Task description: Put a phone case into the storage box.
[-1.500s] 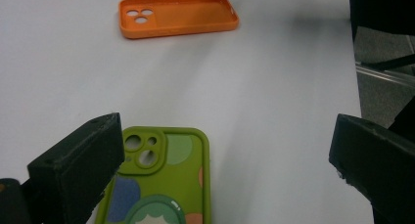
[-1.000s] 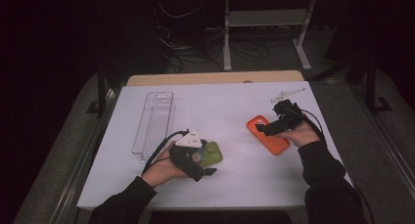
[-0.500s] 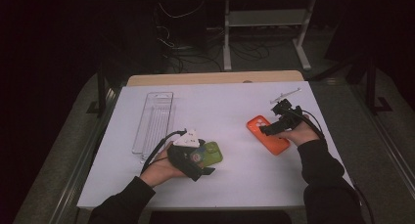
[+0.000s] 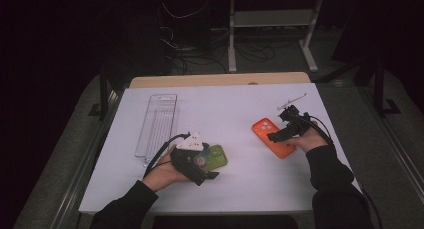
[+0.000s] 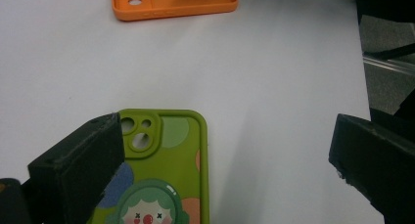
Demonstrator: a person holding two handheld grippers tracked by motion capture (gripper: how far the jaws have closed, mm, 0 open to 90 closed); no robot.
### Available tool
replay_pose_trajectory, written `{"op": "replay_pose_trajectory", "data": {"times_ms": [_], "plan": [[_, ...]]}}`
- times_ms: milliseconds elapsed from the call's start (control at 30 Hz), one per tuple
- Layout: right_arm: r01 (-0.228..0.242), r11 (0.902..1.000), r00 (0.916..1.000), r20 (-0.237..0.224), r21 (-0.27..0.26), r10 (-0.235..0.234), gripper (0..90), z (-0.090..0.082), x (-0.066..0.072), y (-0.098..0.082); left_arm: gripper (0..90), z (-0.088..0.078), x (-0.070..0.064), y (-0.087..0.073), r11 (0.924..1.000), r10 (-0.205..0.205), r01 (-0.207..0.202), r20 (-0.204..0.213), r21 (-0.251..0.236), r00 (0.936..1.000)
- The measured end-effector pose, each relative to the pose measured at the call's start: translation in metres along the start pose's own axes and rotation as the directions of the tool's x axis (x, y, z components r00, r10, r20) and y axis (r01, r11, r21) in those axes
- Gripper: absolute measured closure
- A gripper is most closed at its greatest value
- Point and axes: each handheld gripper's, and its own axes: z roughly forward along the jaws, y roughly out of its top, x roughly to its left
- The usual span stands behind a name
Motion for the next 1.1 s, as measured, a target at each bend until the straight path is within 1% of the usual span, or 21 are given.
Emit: {"op": "replay_pose_trajectory", "data": {"times_ms": [67, 133, 200, 233, 267, 333, 400, 433, 467, 500, 567, 733, 767, 867, 933, 967, 1000, 1033, 1100], "plan": [[0.003, 0.9998, 1.0000, 0.002, 0.018, -0.003, 0.0, 0.002, 0.000, -0.001, 0.0, 0.000, 0.000, 0.000, 1.0000, 0.000, 0.000, -0.001, 0.000, 1.0000], [0.012, 0.9992, 0.9999, 0.009, 0.039, -0.012, 0.0, 0.005, 0.001, -0.003, 0.0, 0.000, 0.000, 0.000, 1.0000, -0.009, 0.009, -0.001, -0.003, 1.0000], [0.010, 0.9983, 0.9999, 0.013, 0.057, -0.011, 0.0, 0.008, 0.002, -0.005, 0.0, 0.000, 0.000, -0.001, 1.0000, -0.008, 0.008, -0.002, 0.001, 1.0000], [0.010, 0.9983, 0.9999, 0.013, 0.057, -0.011, 0.0, 0.008, 0.002, -0.005, 0.0, 0.000, 0.000, -0.001, 1.0000, -0.008, 0.008, -0.002, 0.001, 1.0000], [0.010, 0.9970, 0.9999, 0.010, 0.077, -0.011, 0.0, 0.012, 0.002, -0.007, 0.0, 0.000, 0.000, -0.001, 0.9999, -0.012, 0.012, -0.003, -0.001, 0.9999], [0.015, 0.9953, 0.9998, 0.010, 0.095, -0.016, 0.0, 0.015, 0.003, -0.008, 0.0, 0.000, 0.000, 0.000, 0.9999, -0.014, 0.014, -0.002, -0.003, 0.9999], [0.019, 0.9936, 0.9998, 0.009, 0.111, -0.020, 0.0, 0.017, 0.003, -0.009, 0.0, 0.000, 0.000, 0.000, 0.9999, -0.012, 0.012, -0.004, -0.001, 0.9999], [0.014, 0.9930, 0.9998, 0.011, 0.117, -0.015, 0.0, 0.018, 0.003, -0.009, 0.0, 0.000, 0.000, 0.000, 0.9999, -0.012, 0.012, -0.004, -0.001, 0.9999], [0.014, 0.9930, 0.9998, 0.011, 0.117, -0.015, 0.0, 0.018, 0.003, -0.009, 0.0, 0.000, 0.000, 0.000, 0.9999, -0.012, 0.012, -0.004, -0.001, 0.9999], [0.018, 0.9906, 0.9998, 0.010, 0.136, -0.020, 0.0, 0.020, 0.003, -0.010, 0.0, 0.000, 0.000, -0.001, 0.9999, -0.011, 0.011, -0.007, 0.000, 0.9999], [0.020, 0.9875, 0.9997, 0.010, 0.156, -0.022, 0.0, 0.022, 0.004, -0.012, 0.0, 0.000, 0.000, -0.001, 0.9999, -0.016, 0.016, -0.007, 0.000, 0.9998], [0.017, 0.9815, 0.9998, -0.005, 0.190, -0.017, 0.0, 0.026, 0.006, -0.014, 0.0, 0.000, 0.000, -0.001, 0.9999, -0.015, 0.015, -0.008, 0.005, 0.9999], [0.017, 0.9815, 0.9998, -0.005, 0.190, -0.017, 0.0, 0.026, 0.006, -0.014, 0.0, 0.000, 0.000, -0.001, 0.9999, -0.015, 0.015, -0.008, 0.005, 0.9999], [0.009, 0.9757, 0.9999, -0.010, 0.219, -0.007, 0.2, 0.030, 0.007, -0.016, 0.0, 0.000, 0.000, -0.001, 0.9999, -0.013, 0.013, -0.008, 0.005, 0.9999], [0.006, 0.9746, 1.0000, -0.008, 0.224, -0.004, 0.6, 0.031, 0.007, -0.016, 0.0, 0.000, 0.000, -0.001, 0.9999, -0.014, 0.014, -0.008, 0.005, 0.9999], [0.004, 0.9723, 1.0000, -0.007, 0.234, -0.002, 1.0, 0.032, 0.007, -0.017, 0.0, 0.000, 0.000, -0.001, 0.9999, -0.015, 0.015, -0.008, 0.004, 0.9999], [0.011, 0.9713, 0.9999, -0.005, 0.238, -0.010, 1.2, 0.032, 0.006, -0.017, 0.0, 0.000, 0.000, -0.001, 0.9999, -0.014, 0.014, -0.008, 0.004, 0.9999], [0.009, 0.9704, 1.0000, -0.002, 0.241, -0.008, 2.3, 0.033, 0.007, -0.018, 0.0, 0.000, 0.000, -0.001, 0.9999, -0.014, 0.014, -0.008, 0.005, 0.9999], [0.008, 0.9698, 1.0000, -0.003, 0.244, -0.007, 3.5, 0.033, 0.007, -0.018, 0.0, 0.000, 0.001, -0.001, 0.9999, -0.011, 0.011, -0.008, 0.010, 0.9999]]}}
